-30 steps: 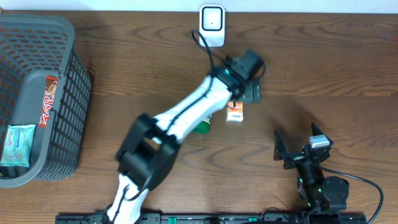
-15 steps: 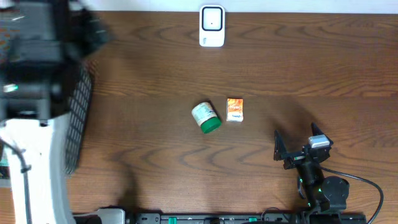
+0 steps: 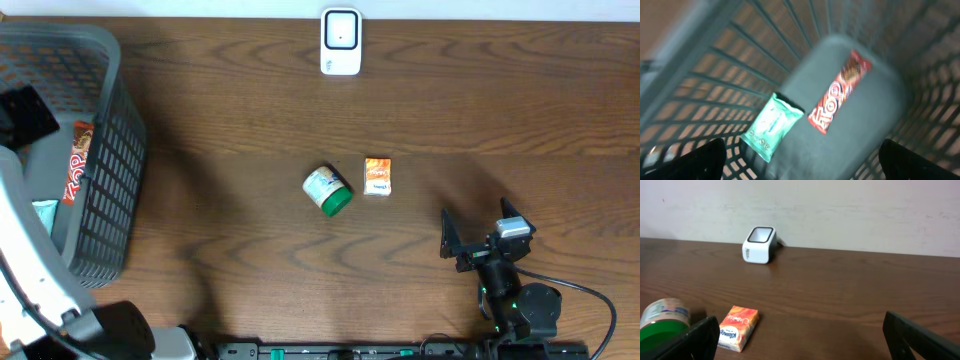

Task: Scan the item barcode
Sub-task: 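Place the orange tissue pack right of the jar, then reach into the basket and grasp the red TOP chocolate bar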

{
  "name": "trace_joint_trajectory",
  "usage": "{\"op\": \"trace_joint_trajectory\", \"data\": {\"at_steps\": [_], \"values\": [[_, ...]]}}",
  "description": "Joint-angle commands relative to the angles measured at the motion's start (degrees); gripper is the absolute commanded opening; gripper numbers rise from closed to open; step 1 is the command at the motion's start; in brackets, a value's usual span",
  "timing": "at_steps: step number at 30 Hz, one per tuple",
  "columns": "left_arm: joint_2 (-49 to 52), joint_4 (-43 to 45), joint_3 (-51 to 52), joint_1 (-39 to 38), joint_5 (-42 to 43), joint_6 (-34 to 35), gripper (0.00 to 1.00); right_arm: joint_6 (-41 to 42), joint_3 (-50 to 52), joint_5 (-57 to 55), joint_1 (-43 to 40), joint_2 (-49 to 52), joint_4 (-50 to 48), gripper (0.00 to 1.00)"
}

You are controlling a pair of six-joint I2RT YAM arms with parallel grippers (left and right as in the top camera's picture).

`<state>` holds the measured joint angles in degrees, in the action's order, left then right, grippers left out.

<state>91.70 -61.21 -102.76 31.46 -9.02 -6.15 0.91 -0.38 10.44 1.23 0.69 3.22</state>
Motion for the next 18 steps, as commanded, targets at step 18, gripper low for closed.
{"op": "trace_joint_trajectory", "data": {"at_steps": [18], "values": [[26.64,5.20,6.34,2.93,8.17,-16.63,0.98,0.76,0.07,-0.31,0.26,-0.31,0.24,0.99]]}}
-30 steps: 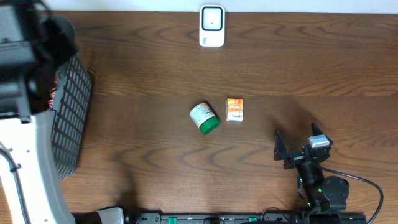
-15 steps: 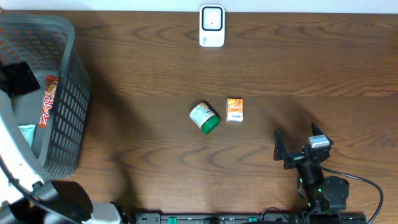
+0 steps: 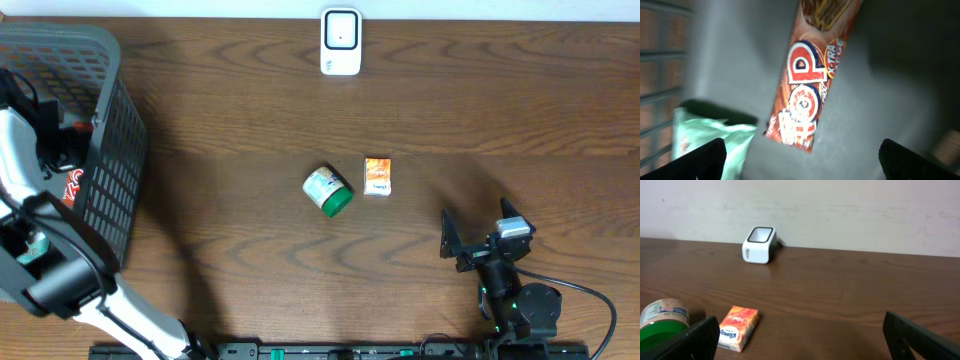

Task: Scan the item barcode
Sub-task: 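Reach into the basket and grasp the red TOP chocolate bar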

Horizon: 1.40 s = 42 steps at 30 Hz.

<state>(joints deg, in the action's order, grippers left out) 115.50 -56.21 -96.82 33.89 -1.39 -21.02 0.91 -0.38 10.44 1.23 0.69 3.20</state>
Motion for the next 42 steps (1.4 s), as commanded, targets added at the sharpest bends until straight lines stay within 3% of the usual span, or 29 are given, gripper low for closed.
{"op": "trace_joint_trajectory", "data": {"at_steps": [1,15,23,33,42], "values": [[4.09,0.33,0.39,0.50,0.57,-2.38,0.98,0.74,0.07,-0.31,0.26,-0.31,0.26,0.99],[12.31,3.45,0.39,0.66,0.98,-2.49,1.00,0.74,0.07,-0.31,0.26,-0.31,0.26,0.99],[12.55,3.26,0.37,1.46,0.33,-2.49,0.45,0.76,0.07,-0.31,0.26,-0.31,0.26,0.99],[7.82,2.10,0.04,2.10,0.35,-1.97,0.29,0.76,0.07,-0.31,0.26,-0.31,0.26,0.99],[-9.05,2.51,0.04,2.10,0.81,1.86,0.28,0.74,0.07,-0.31,0.26,-0.31,0.26,0.99]]}}
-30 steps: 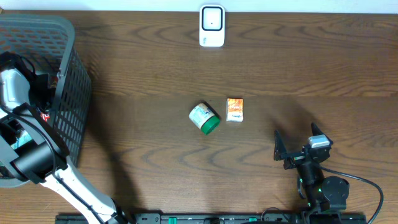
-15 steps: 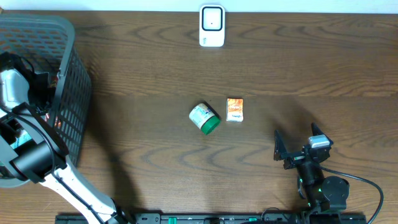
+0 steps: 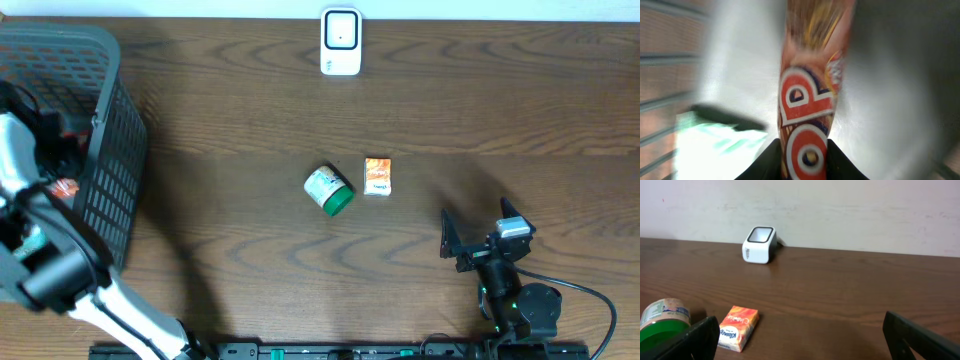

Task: Scan the item barcode
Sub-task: 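Reach into the basket and grasp the red TOP chocolate bar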

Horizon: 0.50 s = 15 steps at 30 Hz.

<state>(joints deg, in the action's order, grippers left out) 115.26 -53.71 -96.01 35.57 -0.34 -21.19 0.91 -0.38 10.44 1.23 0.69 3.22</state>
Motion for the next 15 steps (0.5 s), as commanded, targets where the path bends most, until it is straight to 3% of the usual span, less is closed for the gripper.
{"op": "trace_joint_trajectory", "data": {"at_steps": [1,12,13,15], "values": [[-10.75,0.07,-0.76,0.42,-0.24,2.49,0.28,0.74,0.07,-0.31,0.26,-0.31,0.24,0.99],[-30.67,0.70,-0.76,0.35,10.27,6.99,0.24,0.76,0.07,-0.31,0.26,-0.31,0.26,0.99],[-31.74,1.01,-0.76,0.37,10.16,7.63,0.32,0.74,0.07,-0.31,0.26,-0.31,0.24,0.99],[-32.39,1.42,-0.76,0.39,10.10,8.50,0.70,0.76,0.07,-0.31,0.26,-0.31,0.26,0.99]]}}
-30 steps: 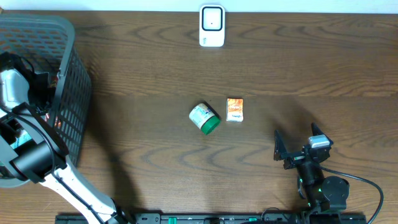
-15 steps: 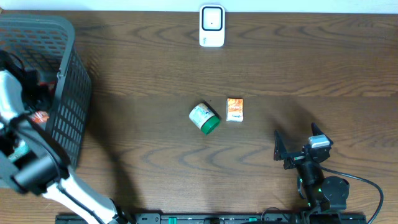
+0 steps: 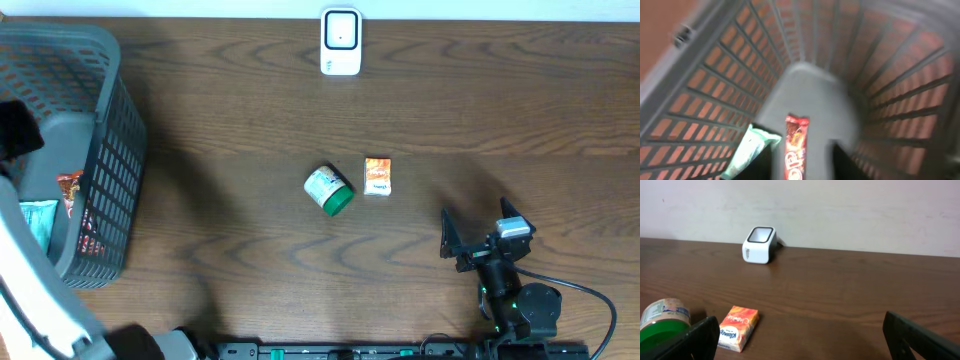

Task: Scan the item barcode
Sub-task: 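Reach into the basket and grasp the red TOP chocolate bar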

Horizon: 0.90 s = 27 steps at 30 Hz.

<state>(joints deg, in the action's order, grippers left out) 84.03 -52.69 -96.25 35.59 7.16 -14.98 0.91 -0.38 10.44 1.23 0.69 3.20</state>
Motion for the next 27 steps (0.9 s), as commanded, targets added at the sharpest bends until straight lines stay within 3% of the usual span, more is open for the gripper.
{"op": "trace_joint_trajectory", "data": {"at_steps": [1,3,17,27], "values": [[-1.01,0.33,-0.50,0.50,2.40,2.43,0.78,0.76,0.07,-0.31,0.26,-0.31,0.26,0.99],[0.50,-0.22,-0.26,0.70,1.14,3.85,0.98,0.76,0.07,-0.31,0.26,-0.31,0.26,0.99],[24.83,-4.63,6.25,4.15,-1.84,4.59,0.98,0.76,0.07,-0.31,0.26,-0.31,0.26,0.99],[31.63,-2.95,8.07,4.26,-2.25,4.37,0.98,0.76,0.07,-0.31,0.26,-0.31,0.26,0.99]]}}
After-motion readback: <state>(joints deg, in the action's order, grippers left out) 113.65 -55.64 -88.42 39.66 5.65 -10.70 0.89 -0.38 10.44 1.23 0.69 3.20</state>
